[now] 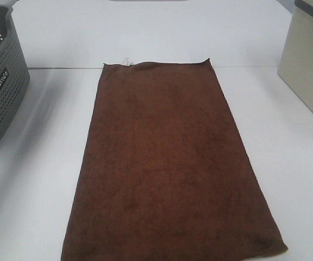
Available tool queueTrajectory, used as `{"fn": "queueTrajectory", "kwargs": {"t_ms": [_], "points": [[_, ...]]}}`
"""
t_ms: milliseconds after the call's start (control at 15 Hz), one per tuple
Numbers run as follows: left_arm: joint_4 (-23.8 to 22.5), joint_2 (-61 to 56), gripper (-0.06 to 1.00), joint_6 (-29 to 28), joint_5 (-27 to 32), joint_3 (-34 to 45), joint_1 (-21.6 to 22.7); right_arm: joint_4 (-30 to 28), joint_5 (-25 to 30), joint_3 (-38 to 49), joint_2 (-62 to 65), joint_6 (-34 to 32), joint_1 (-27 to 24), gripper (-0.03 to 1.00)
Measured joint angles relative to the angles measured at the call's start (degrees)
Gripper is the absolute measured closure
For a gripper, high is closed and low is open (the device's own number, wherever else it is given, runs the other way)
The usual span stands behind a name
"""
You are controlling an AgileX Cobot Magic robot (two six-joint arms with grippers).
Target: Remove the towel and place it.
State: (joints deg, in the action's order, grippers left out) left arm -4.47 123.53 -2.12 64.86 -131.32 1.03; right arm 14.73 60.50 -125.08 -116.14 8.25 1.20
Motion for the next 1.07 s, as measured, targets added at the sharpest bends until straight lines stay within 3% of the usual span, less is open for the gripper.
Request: {"fn": "queueTrajectory", "kwargs": {"t_ms": [200,400,533,667,867,1067], "points": [[4.0,-2.1,0.08,1.7,4.5,0.0,4.9,-1.9,8.4,0.5,2.1,-0.1,0.1,0.17],[4.9,-6.1,0.08,3.2,4.5,5.0,5.2,-2.3,8.7,6.7,7.4,-0.1,0.1,0.17],[4.9,-12.8,0.08,3.6,4.1,16.6,5.2,-3.0,7.3,17.5,16.0,-1.0,0.1,0.17],[4.9,-23.5,0.08,3.6,-0.6,32.0,5.2,-3.3,5.9,30.9,26.5,-1.6,0.1,0.17],[4.9,-44.3,0.08,3.6,-6.4,53.5,5.2,-3.4,5.5,49.1,46.0,-3.4,0.1,0.17],[2.8,-71.0,0.08,3.6,-6.8,73.1,5.2,-3.4,4.6,67.6,69.9,-4.0,0.1,0.17]]}}
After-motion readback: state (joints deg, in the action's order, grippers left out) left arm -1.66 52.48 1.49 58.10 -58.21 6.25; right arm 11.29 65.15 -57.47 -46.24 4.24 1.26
